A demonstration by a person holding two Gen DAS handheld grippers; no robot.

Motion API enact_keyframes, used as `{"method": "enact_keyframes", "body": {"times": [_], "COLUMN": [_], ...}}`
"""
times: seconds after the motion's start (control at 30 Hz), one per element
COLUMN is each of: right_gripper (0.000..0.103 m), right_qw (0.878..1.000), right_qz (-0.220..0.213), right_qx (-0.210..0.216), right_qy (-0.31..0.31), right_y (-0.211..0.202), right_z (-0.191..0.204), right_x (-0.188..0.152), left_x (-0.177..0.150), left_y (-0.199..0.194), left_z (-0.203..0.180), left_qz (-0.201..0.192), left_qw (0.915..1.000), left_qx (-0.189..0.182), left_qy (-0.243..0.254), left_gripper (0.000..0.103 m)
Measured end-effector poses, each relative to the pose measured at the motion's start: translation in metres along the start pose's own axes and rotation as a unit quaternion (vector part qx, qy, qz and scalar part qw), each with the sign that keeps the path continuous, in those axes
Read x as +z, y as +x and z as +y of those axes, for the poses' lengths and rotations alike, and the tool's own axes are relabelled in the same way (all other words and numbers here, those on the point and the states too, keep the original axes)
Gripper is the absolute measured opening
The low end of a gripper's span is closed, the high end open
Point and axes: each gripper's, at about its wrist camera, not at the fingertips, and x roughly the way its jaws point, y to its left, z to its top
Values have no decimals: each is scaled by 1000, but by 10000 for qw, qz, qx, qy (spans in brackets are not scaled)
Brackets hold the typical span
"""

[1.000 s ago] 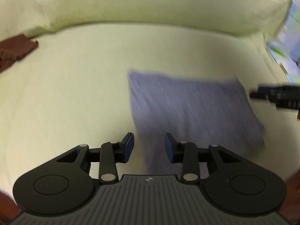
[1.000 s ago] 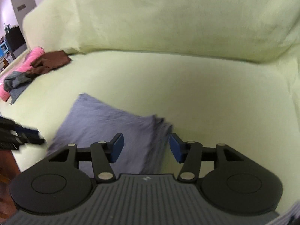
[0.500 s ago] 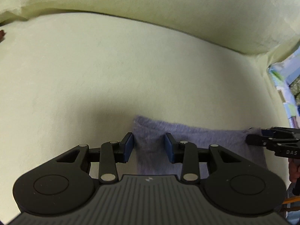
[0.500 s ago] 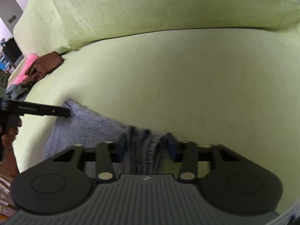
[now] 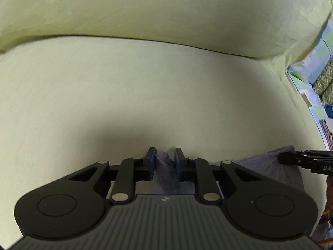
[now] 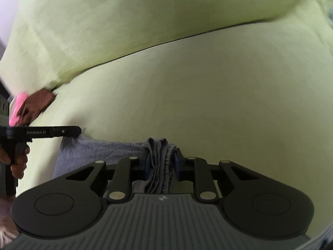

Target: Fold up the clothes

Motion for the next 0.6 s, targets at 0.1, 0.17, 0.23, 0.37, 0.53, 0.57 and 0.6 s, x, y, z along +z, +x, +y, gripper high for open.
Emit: {"method": "enact_keyframes", "body": {"times": [0.1, 0.17, 0.23, 0.37, 0.53, 0.57, 0.6], "right_gripper": [24, 35, 43, 45, 8, 7, 7], "right_qw": [10000, 9996, 9979, 9971, 9946, 9923, 9906], "right_qz": [61, 132, 63, -211, 69, 116, 152], "right_qx": [30, -45, -299, -508, 143, 162, 183], "right_qy": [23, -243, -573, -521, -1024, -1222, -1351], "right_y": [-1, -1, -8, -46, -81, -80, -77], "right_z": [-1, 3, 9, 18, 58, 66, 71], "right_x": [-1, 3, 10, 5, -40, -50, -59], "left_x": [0, 1, 3, -9, -62, -74, -84], "left_y": [2, -1, -9, -44, -89, -92, -93], "left_z": [-8, -6, -1, -3, -65, -81, -94], "left_qz": [-46, -98, -151, -17, 252, 266, 278], "left_qw": [10000, 9997, 9989, 9955, 9931, 9932, 9932], "left_qx": [68, 209, 437, 937, 1132, 1116, 1111], "left_qy": [51, -35, -122, -112, 185, 200, 195], "left_gripper": [21, 21, 21, 21, 25, 26, 30]}}
